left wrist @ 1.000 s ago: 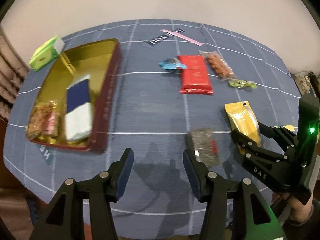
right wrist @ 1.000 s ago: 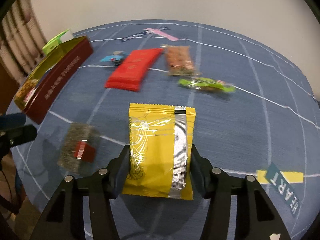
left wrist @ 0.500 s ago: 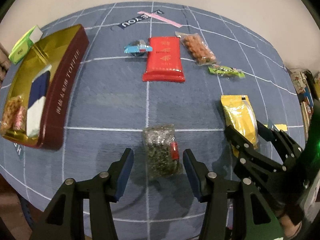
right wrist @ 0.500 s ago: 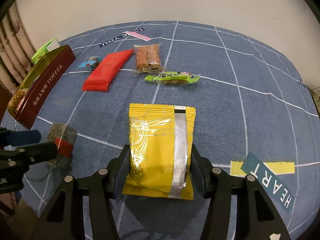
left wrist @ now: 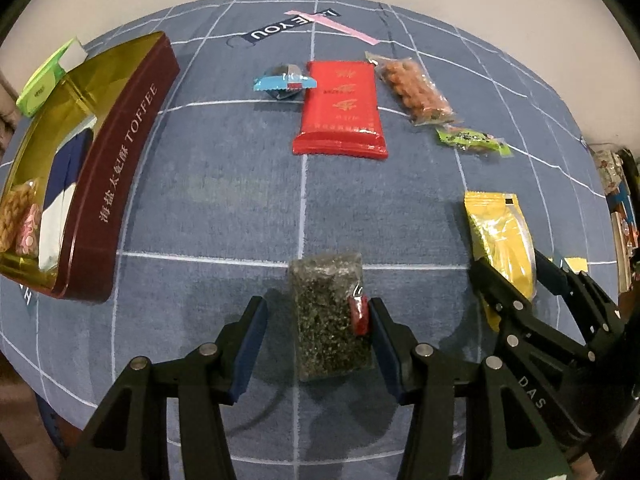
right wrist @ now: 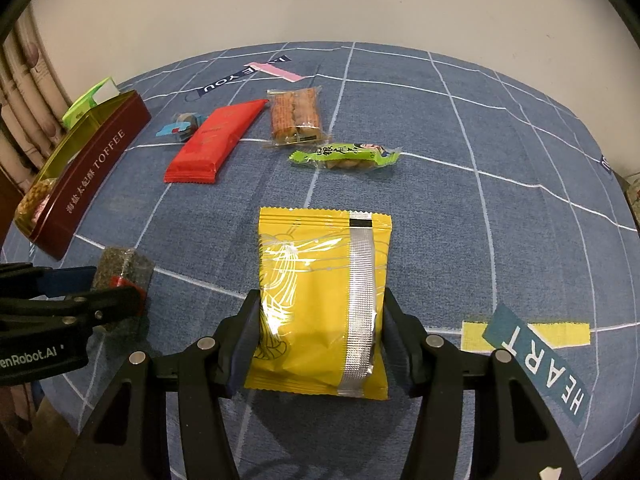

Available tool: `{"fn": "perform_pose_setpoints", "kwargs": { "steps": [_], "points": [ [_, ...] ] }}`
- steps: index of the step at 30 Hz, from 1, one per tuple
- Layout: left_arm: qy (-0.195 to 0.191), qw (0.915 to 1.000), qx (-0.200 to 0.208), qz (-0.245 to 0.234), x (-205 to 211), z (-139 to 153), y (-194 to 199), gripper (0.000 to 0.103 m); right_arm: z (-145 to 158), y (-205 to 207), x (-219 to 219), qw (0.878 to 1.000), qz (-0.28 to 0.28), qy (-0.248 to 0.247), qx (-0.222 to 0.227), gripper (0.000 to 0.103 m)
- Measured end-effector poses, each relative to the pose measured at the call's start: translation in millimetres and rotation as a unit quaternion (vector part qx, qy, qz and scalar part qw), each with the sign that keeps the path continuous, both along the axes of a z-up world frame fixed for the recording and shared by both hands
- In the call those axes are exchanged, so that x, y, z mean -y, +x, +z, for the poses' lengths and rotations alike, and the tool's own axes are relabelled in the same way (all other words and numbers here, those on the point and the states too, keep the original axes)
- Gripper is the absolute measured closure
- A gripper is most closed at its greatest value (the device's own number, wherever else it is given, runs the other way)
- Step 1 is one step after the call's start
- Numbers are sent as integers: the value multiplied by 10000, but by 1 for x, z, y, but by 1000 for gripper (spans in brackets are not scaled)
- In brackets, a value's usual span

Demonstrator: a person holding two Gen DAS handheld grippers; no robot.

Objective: Organize snacks
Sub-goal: 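Carry the dark seaweed packet into the tin and open the left tool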

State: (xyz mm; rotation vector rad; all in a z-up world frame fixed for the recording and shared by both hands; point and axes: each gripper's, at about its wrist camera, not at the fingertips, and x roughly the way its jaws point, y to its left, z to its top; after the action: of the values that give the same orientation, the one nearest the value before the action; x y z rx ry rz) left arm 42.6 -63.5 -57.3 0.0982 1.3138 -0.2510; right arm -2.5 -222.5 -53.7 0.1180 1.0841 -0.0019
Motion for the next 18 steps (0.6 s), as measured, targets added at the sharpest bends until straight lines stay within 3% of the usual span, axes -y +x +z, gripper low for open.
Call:
{"fn": "perform_pose_setpoints", "kwargs": {
  "steps": [2, 18],
  "points": [
    [-63, 10000, -37, -53, 1, -1, -1, 66, 0, 0, 0, 10000, -2, 4, 1, 50],
    [103, 9994, 185, -285, -11, 9, -10, 67, -2, 2, -2, 9999, -73, -66, -52, 50]
  ]
}}
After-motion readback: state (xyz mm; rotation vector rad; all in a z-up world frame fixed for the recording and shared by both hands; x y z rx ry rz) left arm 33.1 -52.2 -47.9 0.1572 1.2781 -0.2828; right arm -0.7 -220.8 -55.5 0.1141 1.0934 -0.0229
